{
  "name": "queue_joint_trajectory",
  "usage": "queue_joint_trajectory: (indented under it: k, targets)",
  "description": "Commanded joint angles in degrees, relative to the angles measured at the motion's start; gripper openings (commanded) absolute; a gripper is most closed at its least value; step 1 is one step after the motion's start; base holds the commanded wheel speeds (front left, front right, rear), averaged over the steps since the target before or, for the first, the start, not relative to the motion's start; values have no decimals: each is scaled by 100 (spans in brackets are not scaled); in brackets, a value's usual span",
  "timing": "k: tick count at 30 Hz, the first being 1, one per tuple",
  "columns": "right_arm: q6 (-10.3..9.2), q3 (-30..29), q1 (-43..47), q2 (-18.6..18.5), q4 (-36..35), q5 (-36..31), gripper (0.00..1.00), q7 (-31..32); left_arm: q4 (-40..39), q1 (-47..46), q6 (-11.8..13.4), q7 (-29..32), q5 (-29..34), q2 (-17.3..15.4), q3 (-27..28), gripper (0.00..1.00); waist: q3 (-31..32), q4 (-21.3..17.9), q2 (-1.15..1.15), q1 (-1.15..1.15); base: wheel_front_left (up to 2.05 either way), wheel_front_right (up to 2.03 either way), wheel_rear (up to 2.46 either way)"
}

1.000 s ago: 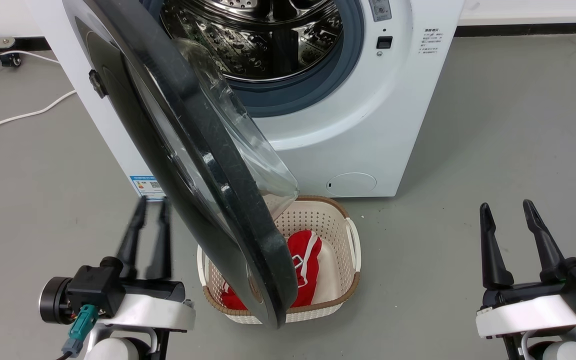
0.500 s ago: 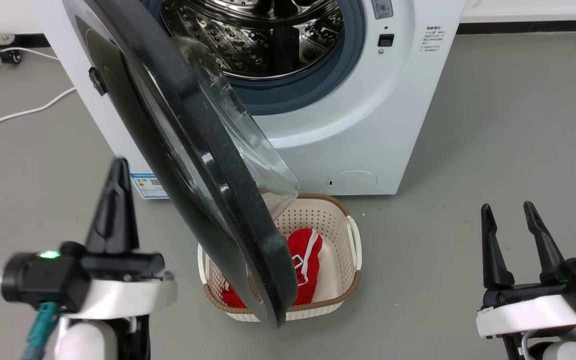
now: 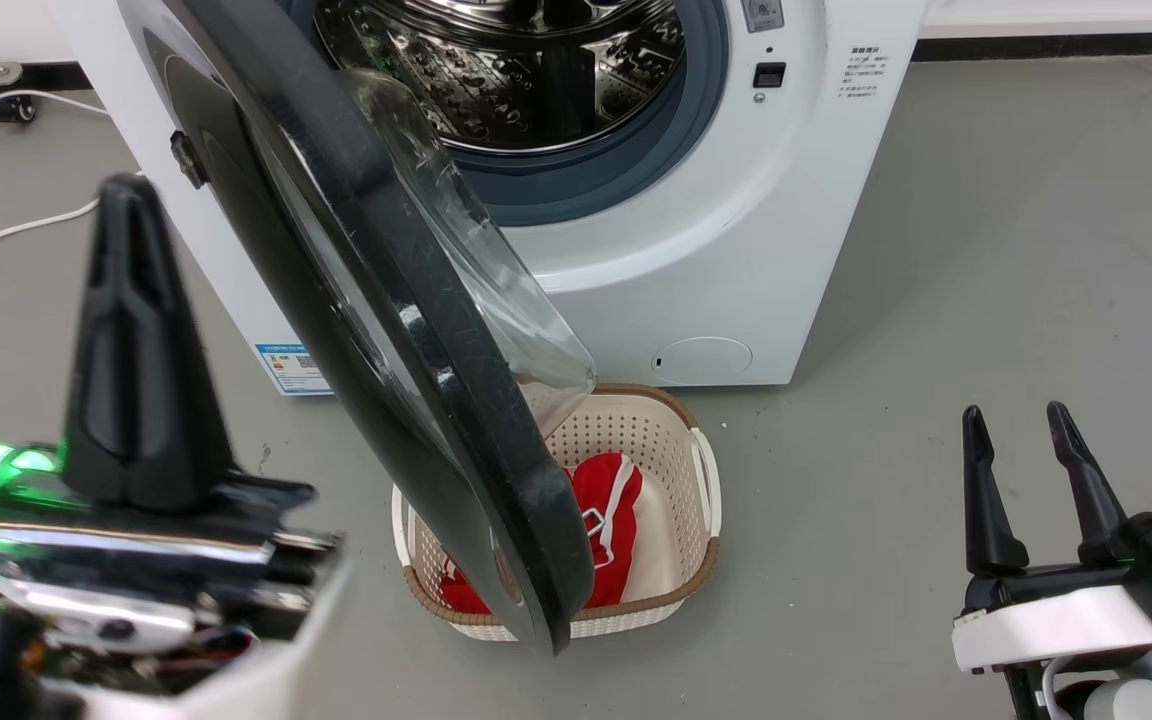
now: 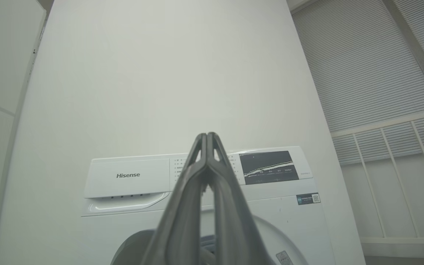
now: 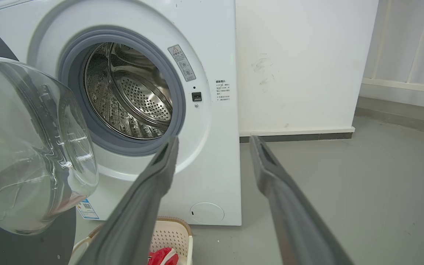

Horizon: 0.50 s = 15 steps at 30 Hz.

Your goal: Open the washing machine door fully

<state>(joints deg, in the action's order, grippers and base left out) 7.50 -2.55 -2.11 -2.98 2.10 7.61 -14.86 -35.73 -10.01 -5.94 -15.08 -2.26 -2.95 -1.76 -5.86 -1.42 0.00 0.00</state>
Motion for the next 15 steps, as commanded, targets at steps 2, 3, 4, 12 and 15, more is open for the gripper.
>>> queue_joint_trajectory:
  k: [2, 3, 4, 12, 15]
  targets:
    - [-2, -6, -47, 21, 29, 21, 100, -29, -226, -26, -51, -11, 53, -35, -310, 0, 11, -8, 0, 0, 0, 0, 0]
    - [-2, -6, -43, 21, 35, 26, 100, -29, -319, -15, -67, -11, 58, -45, -464, 0, 15, -10, 0, 0, 0, 0, 0]
    - [-2, -15, -37, 20, 40, 32, 100, -30, -372, 15, -84, -11, 42, -66, -630, 0, 20, -6, 0, 0, 0, 0, 0]
    - [-2, -26, 19, 20, 96, 75, 100, -28, -105, 346, -145, 199, -346, -405, -2002, 0, 74, 31, 0, 0, 0, 0, 0]
    - [-2, -22, 32, 19, 109, 96, 100, -25, 189, 524, -154, 537, -641, -538, -2444, 0, 87, 38, 0, 0, 0, 0, 0]
